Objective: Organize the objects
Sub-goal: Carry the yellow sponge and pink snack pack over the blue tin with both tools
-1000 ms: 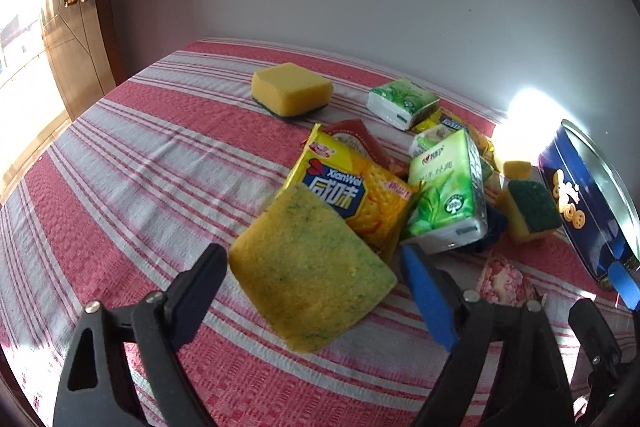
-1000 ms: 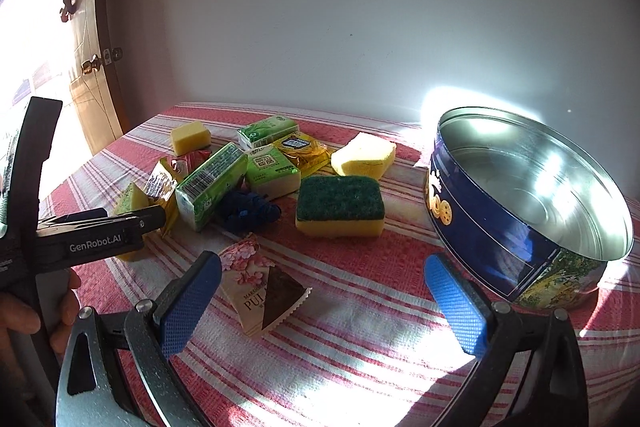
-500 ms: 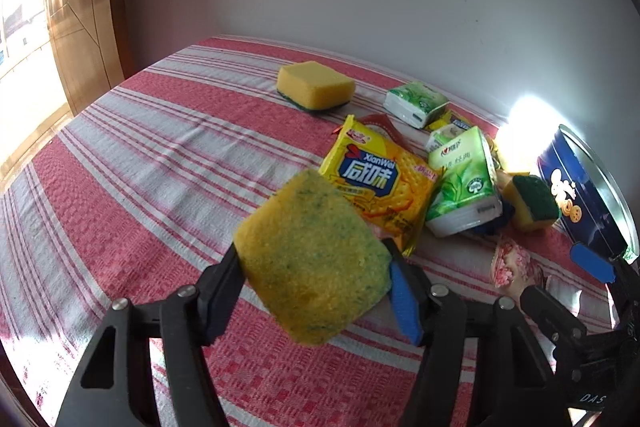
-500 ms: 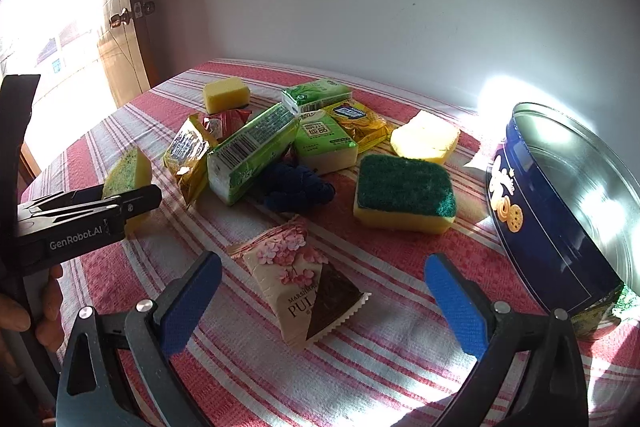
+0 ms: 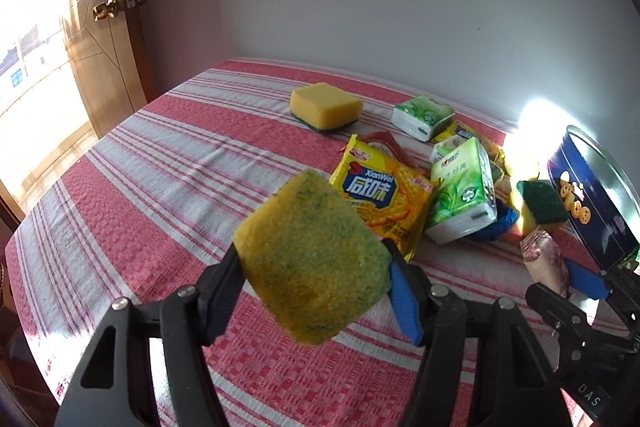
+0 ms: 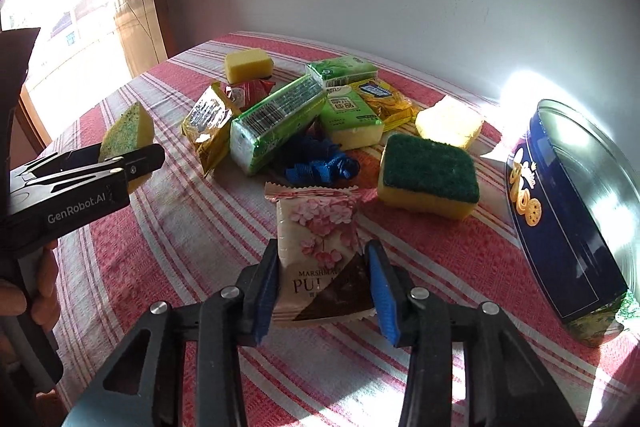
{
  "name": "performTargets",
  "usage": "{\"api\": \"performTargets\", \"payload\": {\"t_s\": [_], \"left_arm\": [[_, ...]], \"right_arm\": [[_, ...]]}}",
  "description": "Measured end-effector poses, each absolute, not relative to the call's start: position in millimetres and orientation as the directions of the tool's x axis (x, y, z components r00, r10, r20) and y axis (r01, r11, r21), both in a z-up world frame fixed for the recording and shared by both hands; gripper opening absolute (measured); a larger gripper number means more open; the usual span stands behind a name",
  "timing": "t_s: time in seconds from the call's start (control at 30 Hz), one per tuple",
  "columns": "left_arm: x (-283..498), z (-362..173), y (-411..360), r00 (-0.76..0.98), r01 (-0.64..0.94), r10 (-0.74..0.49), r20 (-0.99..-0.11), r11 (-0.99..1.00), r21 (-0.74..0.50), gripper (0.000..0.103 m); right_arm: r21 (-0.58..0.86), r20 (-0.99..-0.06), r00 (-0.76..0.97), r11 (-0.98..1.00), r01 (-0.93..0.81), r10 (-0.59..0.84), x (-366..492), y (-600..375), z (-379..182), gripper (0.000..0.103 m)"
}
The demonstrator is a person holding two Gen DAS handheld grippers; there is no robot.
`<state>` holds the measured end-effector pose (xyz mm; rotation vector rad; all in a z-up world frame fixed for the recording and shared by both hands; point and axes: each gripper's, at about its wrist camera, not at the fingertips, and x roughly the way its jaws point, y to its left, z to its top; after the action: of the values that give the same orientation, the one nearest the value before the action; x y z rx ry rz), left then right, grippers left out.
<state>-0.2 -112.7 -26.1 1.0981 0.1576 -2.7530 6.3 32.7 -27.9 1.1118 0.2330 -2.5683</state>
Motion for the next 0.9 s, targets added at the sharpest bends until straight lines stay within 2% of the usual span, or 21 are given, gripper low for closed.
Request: {"api": "performTargets", "payload": {"t_s": [0.13, 0.37, 0.53, 0.9], "left_arm": [[6.8, -4.9, -98.6, -0.765, 0.193, -0.138, -0.629, -0.981, -0.019, 0.066], [10.0, 23.9, -50.2, -0.841, 0.091, -0.078, -0.536, -0.996, 0.003, 0.066], [5.9, 37.1, -8.0, -0.867, -0.006, -0.003, -0.498, -1.000, 0.017, 0.066], [-11.6, 49.6, 84.9, -0.878, -0.181, 0.151, -0.453, -0.983, 0.023, 0.066]], "right_arm": [[-0.031, -0.648, -0.727, -0.946, 0.322, -0.226, 19.4, 45.4, -0.8, 0.045], [-0.014, -0.516, -0.843, -0.983, 0.184, -0.151, 31.8, 89.2, 40.7, 0.045], [-0.016, -0.471, -0.880, -0.997, 0.081, -0.064, 35.1, 123.3, 51.0, 0.045], [-0.032, -0.453, -0.879, -0.988, -0.152, 0.150, 22.9, 198.5, 56.8, 0.045]]}}
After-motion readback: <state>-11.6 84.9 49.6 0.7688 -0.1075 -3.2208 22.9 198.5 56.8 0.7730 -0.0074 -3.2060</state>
